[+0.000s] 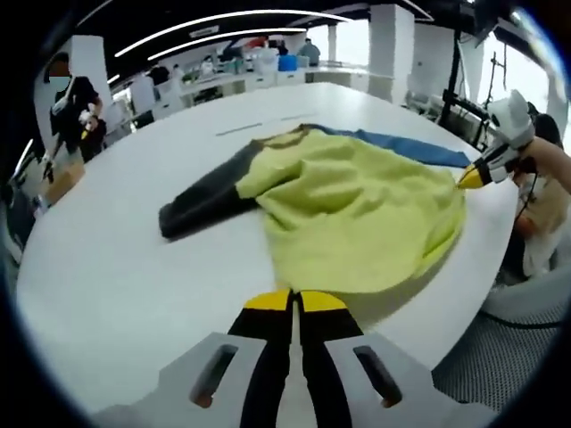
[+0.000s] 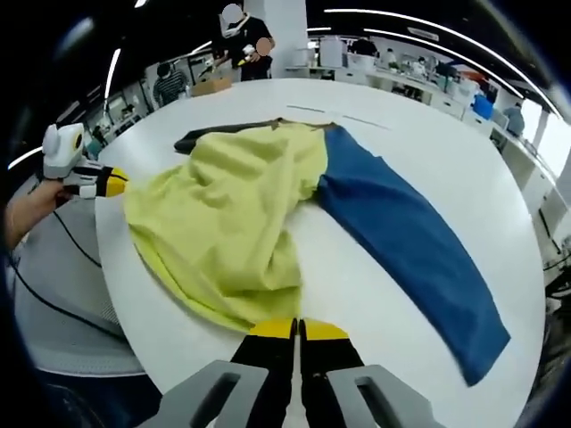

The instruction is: Fold the garment on the visible template until the final outline fits inside the template.

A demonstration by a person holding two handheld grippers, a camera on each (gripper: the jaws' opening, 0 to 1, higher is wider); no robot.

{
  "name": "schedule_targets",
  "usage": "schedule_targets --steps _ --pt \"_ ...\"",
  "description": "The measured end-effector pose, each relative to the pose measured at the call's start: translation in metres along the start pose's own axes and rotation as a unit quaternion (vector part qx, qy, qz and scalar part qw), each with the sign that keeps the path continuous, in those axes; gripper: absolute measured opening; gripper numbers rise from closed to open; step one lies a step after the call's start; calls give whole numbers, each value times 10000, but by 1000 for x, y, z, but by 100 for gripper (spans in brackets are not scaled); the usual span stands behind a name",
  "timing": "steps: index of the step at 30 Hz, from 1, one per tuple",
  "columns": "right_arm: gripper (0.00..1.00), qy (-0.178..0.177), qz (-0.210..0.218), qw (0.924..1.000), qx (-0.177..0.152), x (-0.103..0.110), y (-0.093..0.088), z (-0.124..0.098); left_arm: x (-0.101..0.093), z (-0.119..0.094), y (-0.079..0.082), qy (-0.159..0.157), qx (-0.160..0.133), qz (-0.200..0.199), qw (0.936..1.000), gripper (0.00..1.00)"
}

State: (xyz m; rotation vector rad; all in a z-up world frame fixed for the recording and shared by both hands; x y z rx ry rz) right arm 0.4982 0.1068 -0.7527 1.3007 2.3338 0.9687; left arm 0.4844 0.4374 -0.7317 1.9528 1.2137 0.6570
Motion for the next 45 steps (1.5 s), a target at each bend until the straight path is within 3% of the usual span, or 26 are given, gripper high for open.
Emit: schedule_targets --steps 13,29,35,45 --pt "0 -288 239 9993 59 6 -13 -22 1 -13 -5 61 79 118 9999 0" --pt "0 -364 324 9975 508 22 -50 -28 -8 -21 -29 -59 457 69 9989 0" --pt "0 -367 316 9971 586 22 -54 -29 -8 -24 -41 -59 664 23 9978 0" --pt "0 -264 288 9973 614 25 -57 -31 -9 -27 -48 -134 744 -61 9971 0"
Point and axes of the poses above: the point that each gripper's makers call its tool centre point, and the gripper's own axes: z roughly forward along the fingers, x roughly to its left, y roughly out of its top, the point moved 2 cm from there along -z, roughly backward along the fingers, and after that the axes turned 7 degrees about -x, right-handed, at the moved point
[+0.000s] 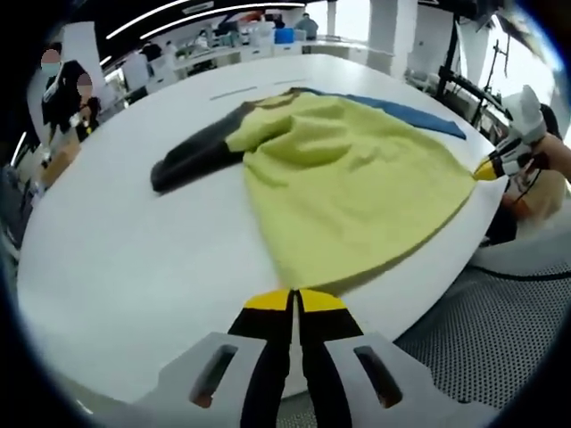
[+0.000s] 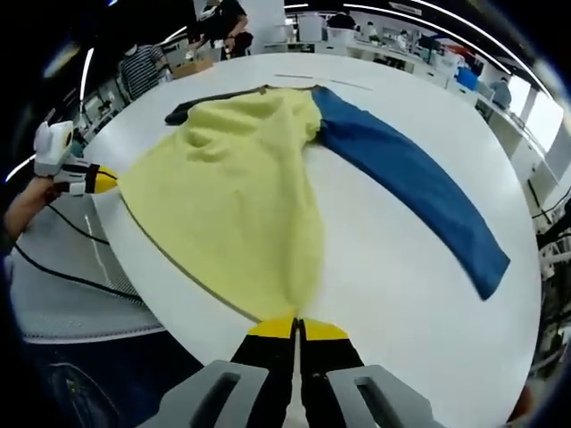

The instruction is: Fold the garment on the visible template until the final outline fits inside the template.

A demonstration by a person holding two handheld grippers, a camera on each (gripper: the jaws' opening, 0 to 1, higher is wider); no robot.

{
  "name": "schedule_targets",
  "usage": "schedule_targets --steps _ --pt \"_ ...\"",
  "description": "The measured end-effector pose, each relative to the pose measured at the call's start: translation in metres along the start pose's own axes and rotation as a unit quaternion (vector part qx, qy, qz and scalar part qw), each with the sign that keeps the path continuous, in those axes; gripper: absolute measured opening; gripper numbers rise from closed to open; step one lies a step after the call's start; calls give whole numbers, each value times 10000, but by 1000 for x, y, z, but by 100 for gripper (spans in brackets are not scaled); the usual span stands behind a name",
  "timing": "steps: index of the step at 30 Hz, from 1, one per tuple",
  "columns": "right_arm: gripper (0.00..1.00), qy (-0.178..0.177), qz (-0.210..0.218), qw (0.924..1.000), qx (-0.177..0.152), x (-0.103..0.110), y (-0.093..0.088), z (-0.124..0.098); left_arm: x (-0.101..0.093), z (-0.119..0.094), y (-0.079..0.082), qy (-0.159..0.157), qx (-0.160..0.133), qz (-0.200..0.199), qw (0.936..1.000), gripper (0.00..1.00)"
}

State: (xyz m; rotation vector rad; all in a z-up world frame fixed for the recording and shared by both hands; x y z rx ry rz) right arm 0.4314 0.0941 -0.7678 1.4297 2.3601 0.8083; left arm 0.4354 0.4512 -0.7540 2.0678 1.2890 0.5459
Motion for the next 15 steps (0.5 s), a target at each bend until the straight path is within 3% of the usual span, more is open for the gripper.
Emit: schedule_targets --steps 6,15 --pt "2 25 -57 9994 -337 -3 9 -4 1 -5 0 -131 -104 -75 9998 17" --pt "35 225 -256 9948 -955 -4 34 -9 9 -5 14 -225 -574 -68 9981 36"
Point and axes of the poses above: the point that each gripper's makers call its tool centre point, and the gripper's own axes: z roughly forward along the fingers, x roughly to its left, y roughly out of its top, the point moved 2 cm from there along -z, roughly backward along the fingers, and after that the axes turned 7 degrees about -x, right-handed, at the moved point
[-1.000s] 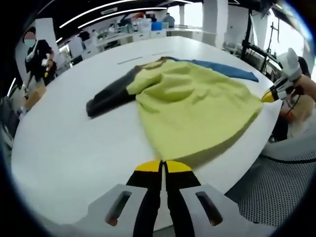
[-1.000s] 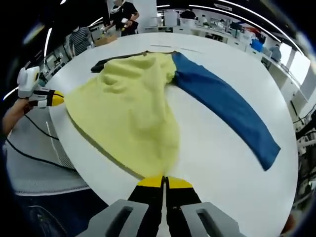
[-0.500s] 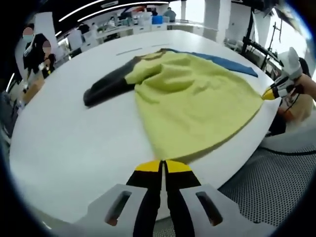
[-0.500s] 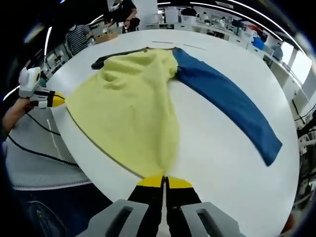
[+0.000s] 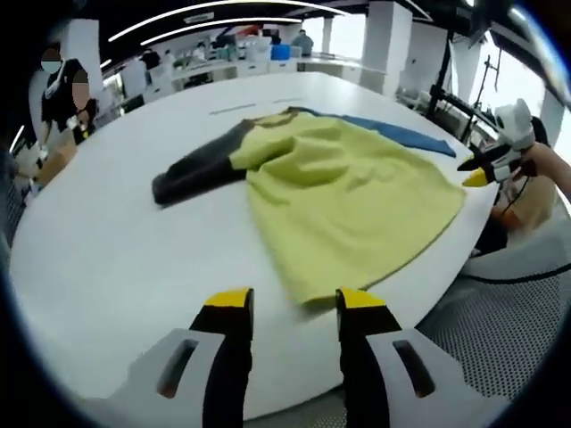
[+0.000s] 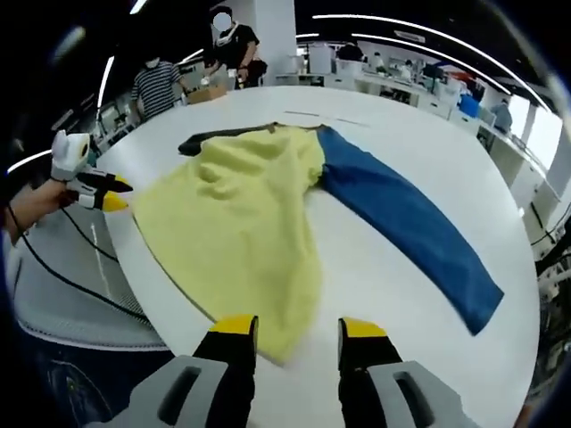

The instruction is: Fold the garment on the visible template until the final outline fits inside the template.

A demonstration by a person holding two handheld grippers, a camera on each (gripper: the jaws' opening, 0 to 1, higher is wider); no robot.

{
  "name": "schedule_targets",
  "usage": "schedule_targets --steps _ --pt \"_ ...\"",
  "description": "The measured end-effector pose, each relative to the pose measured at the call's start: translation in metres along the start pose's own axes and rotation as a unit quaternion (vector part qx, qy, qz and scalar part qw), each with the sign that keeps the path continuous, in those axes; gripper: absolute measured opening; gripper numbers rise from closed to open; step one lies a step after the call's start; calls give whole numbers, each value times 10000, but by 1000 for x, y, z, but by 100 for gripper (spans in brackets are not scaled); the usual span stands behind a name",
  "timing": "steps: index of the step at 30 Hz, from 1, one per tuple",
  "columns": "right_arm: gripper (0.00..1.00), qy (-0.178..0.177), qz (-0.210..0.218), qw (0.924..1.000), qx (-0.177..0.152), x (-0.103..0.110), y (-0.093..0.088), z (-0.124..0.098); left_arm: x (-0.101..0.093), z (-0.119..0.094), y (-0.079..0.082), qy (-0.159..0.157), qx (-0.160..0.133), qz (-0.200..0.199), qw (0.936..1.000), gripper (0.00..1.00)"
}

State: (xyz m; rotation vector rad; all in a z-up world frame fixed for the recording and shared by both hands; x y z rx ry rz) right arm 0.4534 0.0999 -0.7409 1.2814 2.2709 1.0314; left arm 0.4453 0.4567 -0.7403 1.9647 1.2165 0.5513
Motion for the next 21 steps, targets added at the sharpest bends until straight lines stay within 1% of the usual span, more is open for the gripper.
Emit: schedule_targets --steps 4,5,10,13,17,19,20,21 --pt "41 145 84 9997 -194 0 11 2 2 2 9 -79 -236 -18 9997 45" --pt "42 162 109 9994 -270 0 15 3 3 2 12 -104 -276 -6 9996 46" --pt "50 300 45 9987 -410 -2 31 10 9 5 22 -175 -432 60 9989 56" --pt "53 331 -29 9982 -502 -6 42 15 13 8 28 -204 -518 90 9984 61" --pt "54 321 -73 9973 -662 -12 56 22 23 14 28 -140 -504 28 9986 64" --pt "55 286 -142 9970 -709 -16 62 27 26 16 33 -157 -608 -77 9980 65" --pt "55 279 -163 9969 -718 -17 64 28 27 17 38 -183 -756 -140 9969 66" --pt "55 253 -199 9966 -755 -20 67 31 29 18 40 -194 -819 -161 9963 66"
Point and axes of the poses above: the point that each gripper's makers call its tool centre point, and the gripper's own axes: z roughly forward along the fingers, x roughly to its left, y roughly out of its top, the point moved 2 cm from there along -z, roughly backward along the fingers, and after that the axes turned 7 degrees about -x, right-handed, at the moved point
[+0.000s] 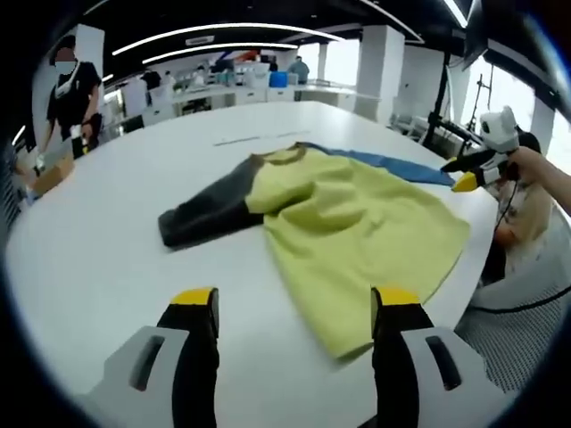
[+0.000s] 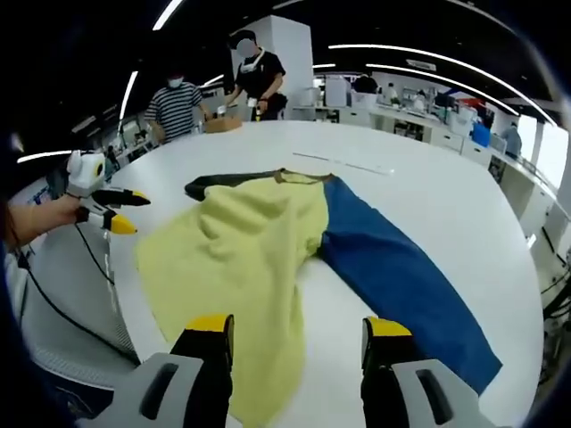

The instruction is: Fold the garment on the visible template until the final outline fits inside the template.

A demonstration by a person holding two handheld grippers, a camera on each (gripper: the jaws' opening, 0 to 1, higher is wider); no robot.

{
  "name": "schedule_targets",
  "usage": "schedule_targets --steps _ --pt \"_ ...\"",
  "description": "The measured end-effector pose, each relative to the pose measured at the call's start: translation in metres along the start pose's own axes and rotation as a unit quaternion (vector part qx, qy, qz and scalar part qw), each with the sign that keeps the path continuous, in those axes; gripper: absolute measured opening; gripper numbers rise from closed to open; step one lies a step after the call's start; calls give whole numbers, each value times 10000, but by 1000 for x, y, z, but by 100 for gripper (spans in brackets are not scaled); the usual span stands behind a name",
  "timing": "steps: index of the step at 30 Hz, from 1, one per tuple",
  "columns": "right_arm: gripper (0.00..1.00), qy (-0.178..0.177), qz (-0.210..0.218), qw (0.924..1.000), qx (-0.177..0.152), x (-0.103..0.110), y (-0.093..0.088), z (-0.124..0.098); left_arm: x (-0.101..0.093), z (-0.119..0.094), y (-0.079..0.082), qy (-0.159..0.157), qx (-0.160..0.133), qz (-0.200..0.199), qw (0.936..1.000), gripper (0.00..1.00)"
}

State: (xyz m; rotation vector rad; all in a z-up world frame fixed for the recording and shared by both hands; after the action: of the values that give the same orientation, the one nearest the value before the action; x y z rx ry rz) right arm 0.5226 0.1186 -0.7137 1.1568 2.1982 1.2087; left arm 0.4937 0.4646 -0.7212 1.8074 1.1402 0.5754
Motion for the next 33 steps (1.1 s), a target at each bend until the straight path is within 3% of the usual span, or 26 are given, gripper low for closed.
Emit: schedule_targets --steps 4,12,22,30,33 --pt "54 -30 -78 9999 -98 -8 7 9 6 7 11 8 -172 6 9999 68" --pt "47 -103 -399 9989 -226 -22 21 30 17 26 25 -23 -208 217 9995 63" --pt "36 115 -681 9974 -183 -27 32 65 35 53 26 -20 -109 268 9996 44" --pt "27 252 -941 9952 -11 -26 27 88 43 72 24 -51 10 421 9991 26" --pt "26 263 -999 9947 20 -26 25 96 48 80 23 -1 20 474 9989 25"
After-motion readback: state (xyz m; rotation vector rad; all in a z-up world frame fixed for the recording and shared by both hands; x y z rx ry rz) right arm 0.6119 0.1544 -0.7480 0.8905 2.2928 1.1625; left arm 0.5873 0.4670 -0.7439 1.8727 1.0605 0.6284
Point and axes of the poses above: the point that each gripper's makers call its tool centre point, and the gripper's own axes: z roughly forward along the fingers, x roughly to its left, y roughly out of its top, the point moved 2 cm from there along -z, roughly backward along the fingers, and after that the axes turned 7 degrees about -x, right-handed, at the moved point
